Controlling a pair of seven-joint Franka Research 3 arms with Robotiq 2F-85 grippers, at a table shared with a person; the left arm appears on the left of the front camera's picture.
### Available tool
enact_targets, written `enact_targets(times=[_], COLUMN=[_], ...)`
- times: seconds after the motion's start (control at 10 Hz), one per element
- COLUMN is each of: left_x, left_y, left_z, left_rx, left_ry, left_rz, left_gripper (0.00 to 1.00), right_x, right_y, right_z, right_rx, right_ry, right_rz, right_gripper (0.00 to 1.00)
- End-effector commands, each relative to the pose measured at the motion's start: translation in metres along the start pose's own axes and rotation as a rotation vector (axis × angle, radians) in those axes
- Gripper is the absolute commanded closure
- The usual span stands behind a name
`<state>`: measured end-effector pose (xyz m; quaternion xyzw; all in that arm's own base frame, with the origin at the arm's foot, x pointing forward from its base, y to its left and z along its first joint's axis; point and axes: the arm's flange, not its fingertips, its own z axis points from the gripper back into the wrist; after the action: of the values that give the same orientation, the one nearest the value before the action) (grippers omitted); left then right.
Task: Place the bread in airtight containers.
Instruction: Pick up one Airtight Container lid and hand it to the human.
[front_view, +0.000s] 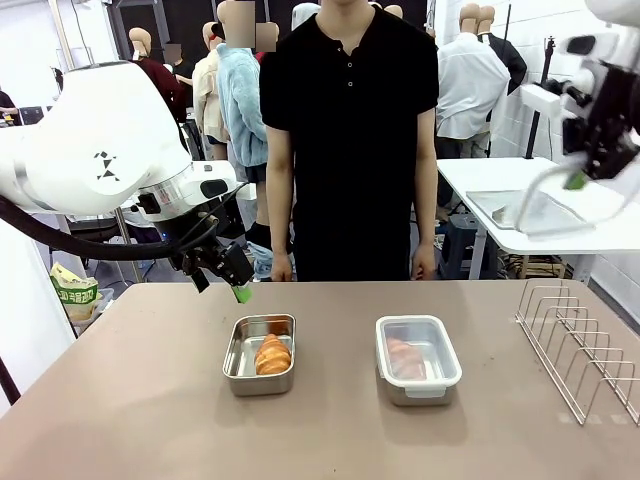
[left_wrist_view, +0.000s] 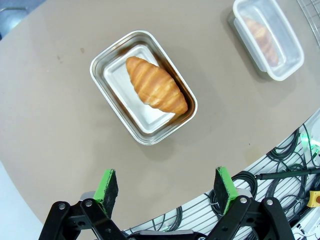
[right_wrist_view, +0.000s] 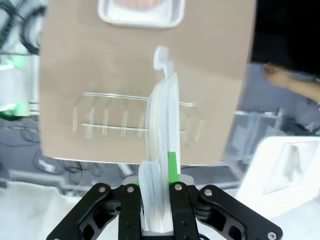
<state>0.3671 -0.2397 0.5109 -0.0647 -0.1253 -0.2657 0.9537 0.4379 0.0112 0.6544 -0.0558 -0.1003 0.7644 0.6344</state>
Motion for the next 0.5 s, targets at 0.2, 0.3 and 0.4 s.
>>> enact_targets(times=[0.2,0.3,0.4], left_x=[0.000,0.000,0.000], left_y=[0.001,0.001,0.001], left_z=[0.000,0.000,0.000], left_rx=[-0.002,-0.002,-0.002], left_ry=[-0.002,-0.002,-0.002], left_rz=[0.001,0.001,0.001], left_gripper=[0.00,0.00,0.00], right_x=[0.069,0.082,0.096], right_y=[-0.056,-0.070,-0.085], right_z=[0.021,0.020,0.015], right_rx=[-0.255,-0.278,-0.304], right_ry=[-0.042,-0.078,-0.104], right_rz=[0.336,0.372,0.406], right_gripper=[1.00,1.00,1.00])
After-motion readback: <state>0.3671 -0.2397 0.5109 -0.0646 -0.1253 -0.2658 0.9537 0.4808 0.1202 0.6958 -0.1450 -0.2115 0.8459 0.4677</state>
